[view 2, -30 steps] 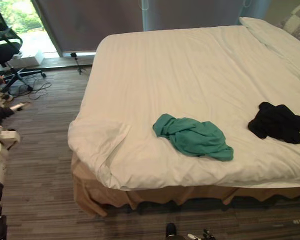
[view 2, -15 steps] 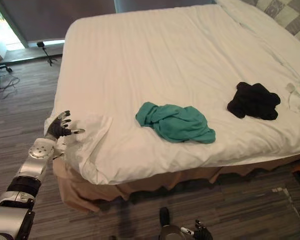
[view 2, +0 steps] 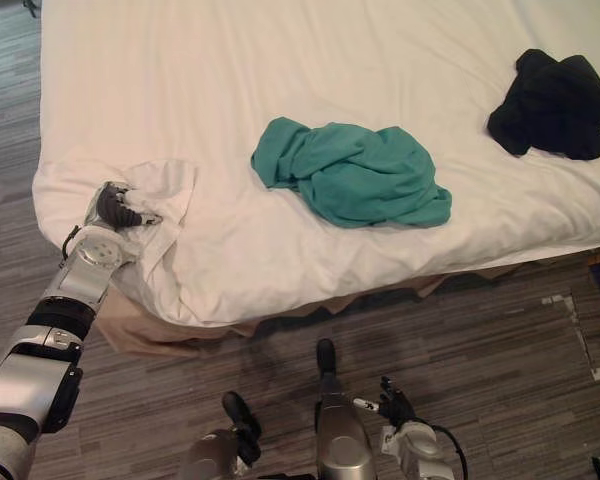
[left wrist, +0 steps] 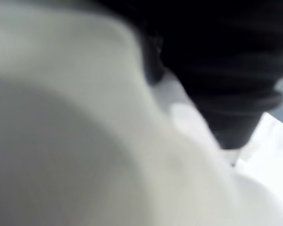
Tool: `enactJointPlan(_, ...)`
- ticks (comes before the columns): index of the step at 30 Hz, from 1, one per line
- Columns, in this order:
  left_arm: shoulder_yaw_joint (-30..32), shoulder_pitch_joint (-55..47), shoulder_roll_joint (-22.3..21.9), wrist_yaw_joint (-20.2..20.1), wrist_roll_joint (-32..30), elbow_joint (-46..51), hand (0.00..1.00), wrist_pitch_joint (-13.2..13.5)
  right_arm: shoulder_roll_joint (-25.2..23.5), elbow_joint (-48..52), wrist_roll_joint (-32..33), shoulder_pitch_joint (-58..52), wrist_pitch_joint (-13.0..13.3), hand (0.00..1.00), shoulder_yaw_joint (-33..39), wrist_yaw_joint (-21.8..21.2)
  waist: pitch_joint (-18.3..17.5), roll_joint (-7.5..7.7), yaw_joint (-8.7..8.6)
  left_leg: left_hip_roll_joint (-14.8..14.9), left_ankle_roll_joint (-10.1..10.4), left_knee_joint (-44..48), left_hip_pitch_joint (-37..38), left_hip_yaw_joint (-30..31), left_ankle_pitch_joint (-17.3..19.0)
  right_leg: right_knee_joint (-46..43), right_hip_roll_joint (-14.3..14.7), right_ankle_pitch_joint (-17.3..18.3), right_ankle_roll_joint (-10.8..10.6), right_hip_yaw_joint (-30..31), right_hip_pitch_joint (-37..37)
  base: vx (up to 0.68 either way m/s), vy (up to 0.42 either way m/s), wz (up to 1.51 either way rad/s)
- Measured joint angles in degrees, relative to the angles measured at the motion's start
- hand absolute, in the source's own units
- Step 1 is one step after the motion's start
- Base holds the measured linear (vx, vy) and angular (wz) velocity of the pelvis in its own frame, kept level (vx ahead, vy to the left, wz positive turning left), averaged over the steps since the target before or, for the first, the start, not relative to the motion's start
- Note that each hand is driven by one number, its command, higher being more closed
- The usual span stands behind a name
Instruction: Tidy the bed and pick cloth on bed and put in laundry
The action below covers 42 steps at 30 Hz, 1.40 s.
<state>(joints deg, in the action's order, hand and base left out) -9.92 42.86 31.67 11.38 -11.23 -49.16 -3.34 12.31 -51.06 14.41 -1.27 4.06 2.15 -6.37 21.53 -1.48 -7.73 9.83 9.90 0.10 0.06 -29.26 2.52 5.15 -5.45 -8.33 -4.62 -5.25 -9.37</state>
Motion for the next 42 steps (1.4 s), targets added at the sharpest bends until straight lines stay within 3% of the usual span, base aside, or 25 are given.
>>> enactJointPlan(5,4.97,-9.22,-2.86,0.90,5.89,3.12,1.00,4.55,-0.33,-2.40,-0.99,-2.02,0.77,0.00,3.66,-0.35,-0.65,-0.97,0.09,-0.37,0.00,-0.08,2.36,2.27,0.00,0.00,-0.57,1.46,-0.41,-3.60,4.54,0.06,0.002,0.28)
enactJointPlan(7,7.76,-15.36,-4.71,0.91,8.02,5.00,1.00,5.49,-0.45,-2.89,-1.09,-3.91,1.06,0.00,5.22,-0.35,-3.05,-1.68,0.94,-0.47,0.00,-0.20,3.03,3.60,0.00,0.00,-0.79,2.14,-0.54,-5.39,5.76,0.07,-0.003,0.39)
enactJointPlan(8,9.87,-19.01,-5.70,0.92,8.98,5.44,0.00,5.51,-0.64,-3.90,-1.27,-4.36,1.27,0.00,6.12,-0.42,-4.46,-1.96,1.61,-0.46,0.00,-0.23,3.14,4.34,0.00,0.00,-0.86,2.45,-0.51,-6.27,6.50,0.10,-0.017,0.48)
enactJointPlan(10,13.04,-24.81,-6.84,1.02,10.33,5.79,0.00,5.63,-0.93,-4.54,-2.53,-5.14,1.25,0.00,6.82,-0.41,-6.35,-2.12,2.27,-0.51,0.00,-0.41,4.11,5.98,0.01,0.01,-0.87,3.38,-0.46,-7.93,8.30,0.07,-0.022,0.43)
enactJointPlan(13,18.35,-33.45,-8.54,2.03,10.87,6.18,0.00,6.53,-1.07,-4.66,-3.17,-5.93,1.04,0.00,6.86,-0.48,-10.17,-1.66,5.11,-0.44,-0.02,-1.24,5.12,7.34,0.04,0.02,-0.83,4.26,-0.51,-9.90,10.07,0.04,-0.007,0.29)
enactJointPlan(17,25.36,-35.83,-11.89,2.12,12.65,6.27,0.00,7.68,-1.03,-4.86,-3.04,-4.83,0.77,0.00,7.50,-1.06,-12.00,-0.66,6.19,-0.58,-0.59,-1.48,7.08,8.78,0.53,0.03,-1.03,5.03,-0.53,-11.97,13.11,-0.01,0.004,0.16)
enactJointPlan(20,35.14,-37.81,-14.02,2.72,15.02,-0.85,0.00,6.36,-0.98,-6.13,-2.35,-3.98,-0.04,0.00,8.93,-1.41,-12.28,-0.82,6.21,-0.62,-0.69,-2.11,7.86,9.37,0.61,0.03,-0.95,5.40,-0.57,-12.44,13.47,0.00,-0.005,0.03)
enactJointPlan(23,44.40,-44.18,-15.63,4.54,18.27,-8.88,0.00,2.83,-0.96,-9.33,-0.77,-4.27,-2.56,0.00,11.47,-1.36,-13.12,-0.79,7.54,-0.34,-0.68,-2.24,7.87,9.61,0.60,0.04,-0.73,5.68,-0.58,-13.33,13.68,0.02,-0.010,0.16)
enactJointPlan(25,46.57,-49.22,-17.40,4.58,18.57,-10.67,0.00,2.40,-0.94,-10.94,-0.79,-4.84,-4.35,0.00,13.68,-1.30,-14.16,-0.66,8.25,-0.47,-0.68,-2.54,8.23,9.90,0.60,0.06,-0.87,5.93,-0.91,-13.91,14.46,0.02,0.006,0.26)
enactJointPlan(28,44.60,-53.39,-20.53,4.04,14.51,-10.81,0.00,3.57,-1.52,-11.38,0.02,-4.84,-5.78,0.00,15.89,-0.35,-14.59,-0.73,8.44,-0.93,-0.67,-3.03,8.82,10.99,0.60,0.21,-1.36,6.07,-1.07,-14.80,15.38,-0.06,0.031,0.24)
enactJointPlan(29,40.55,-53.75,-22.50,3.67,9.97,-10.80,0.00,5.11,-1.84,-11.09,2.34,-4.86,-5.79,1.00,16.58,0.72,-14.68,-0.67,8.34,-1.15,-0.72,-3.05,8.92,10.57,0.62,0.45,-1.54,5.96,-0.99,-14.12,15.20,-0.09,0.031,-0.15)
enactJointPlan(34,24.84,-50.32,-25.15,2.86,3.34,-10.35,0.00,9.71,-2.66,-10.88,11.19,-4.98,-7.59,1.00,25.28,7.30,-16.75,0.73,7.30,-0.13,-0.20,-3.17,9.10,3.71,1.33,0.41,-0.25,4.56,-0.26,-7.97,11.52,-0.06,-0.003,-0.68)
enactJointPlan(37,21.50,-47.53,-24.22,3.05,3.36,-9.75,0.00,10.95,-0.53,-10.79,13.32,-4.74,-8.36,1.00,32.70,10.53,-17.26,1.54,6.40,0.54,0.41,-3.01,10.29,0.14,1.58,0.05,0.93,3.78,0.45,-4.18,10.34,0.00,-0.035,-0.82)
enactJointPlan(39,20.08,-46.46,-23.29,3.08,3.48,-9.37,0.00,11.28,3.02,-10.31,13.32,-4.29,-8.36,1.00,37.34,12.75,-17.46,1.68,5.17,0.69,0.85,-3.01,11.63,-1.76,1.93,0.04,1.59,3.73,0.52,-2.28,10.39,0.01,-0.014,-0.55)
enactJointPlan(40,19.21,-45.94,-22.26,3.07,3.52,-8.23,0.00,11.19,8.04,-8.94,13.25,-4.16,-7.86,1.00,42.41,15.76,-17.48,1.63,4.12,0.83,1.19,-3.01,12.32,-3.12,2.24,0.04,2.07,3.72,0.53,-0.95,10.24,0.01,-0.015,-0.42)
enactJointPlan(42,19.04,-45.80,-21.19,3.05,3.58,-8.18,0.00,10.59,12.24,-7.98,13.17,-3.52,-6.36,1.00,45.28,17.53,-17.58,1.70,3.62,0.87,1.24,-2.96,12.36,-3.62,2.52,0.02,2.60,3.66,0.54,-0.22,9.84,0.00,-0.032,-0.30)
